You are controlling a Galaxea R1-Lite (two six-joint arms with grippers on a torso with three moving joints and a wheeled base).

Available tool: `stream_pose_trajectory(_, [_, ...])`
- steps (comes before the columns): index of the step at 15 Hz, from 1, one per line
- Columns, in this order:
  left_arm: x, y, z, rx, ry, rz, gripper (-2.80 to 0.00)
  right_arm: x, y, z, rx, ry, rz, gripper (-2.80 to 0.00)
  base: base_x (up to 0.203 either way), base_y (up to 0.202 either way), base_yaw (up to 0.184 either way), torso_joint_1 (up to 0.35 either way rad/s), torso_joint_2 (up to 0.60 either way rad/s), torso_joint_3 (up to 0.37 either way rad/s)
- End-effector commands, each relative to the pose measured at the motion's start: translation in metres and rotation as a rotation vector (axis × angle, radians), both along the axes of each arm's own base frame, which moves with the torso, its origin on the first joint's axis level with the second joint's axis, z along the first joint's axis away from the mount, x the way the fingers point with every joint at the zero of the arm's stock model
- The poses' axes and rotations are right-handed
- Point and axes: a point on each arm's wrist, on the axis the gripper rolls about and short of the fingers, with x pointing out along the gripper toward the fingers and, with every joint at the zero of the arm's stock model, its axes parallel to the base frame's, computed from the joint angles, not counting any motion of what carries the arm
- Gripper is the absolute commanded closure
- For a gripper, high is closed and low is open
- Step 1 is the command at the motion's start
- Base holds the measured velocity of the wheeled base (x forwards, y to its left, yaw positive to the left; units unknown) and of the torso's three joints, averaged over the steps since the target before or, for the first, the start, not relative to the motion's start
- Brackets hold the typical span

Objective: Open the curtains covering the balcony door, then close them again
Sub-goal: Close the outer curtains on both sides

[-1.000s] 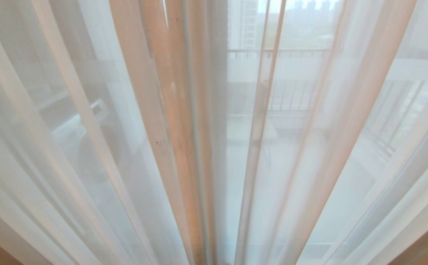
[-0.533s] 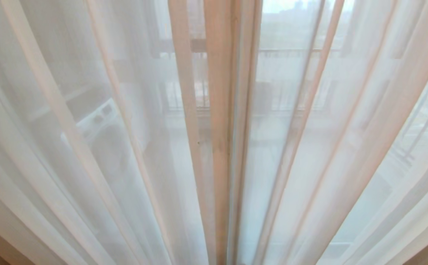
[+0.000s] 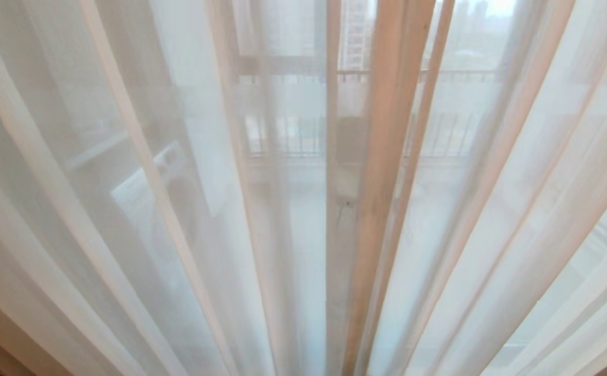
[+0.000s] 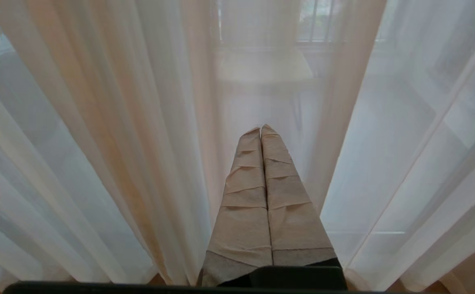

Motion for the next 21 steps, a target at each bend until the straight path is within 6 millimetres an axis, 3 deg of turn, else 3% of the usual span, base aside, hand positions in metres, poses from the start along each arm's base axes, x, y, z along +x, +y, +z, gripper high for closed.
stream_pose_trajectory(1, [-0.0001,0.0,0.0,0.0,-0.002,0.0,0.0,0.0,0.0,0.0001,0.0,-0.001,0.001,0.0,0.0,0.19,0.0,0.002,0.01,-0.002])
stream_pose_trajectory(21, [-0.0001,0.0,0.0,-0.002,-0.002,0.0,0.0,0.0,0.0,0.0001,-0.001,-0.001,0.001,0.0,0.0,0.191,0.002,0.002,0.0,0.003])
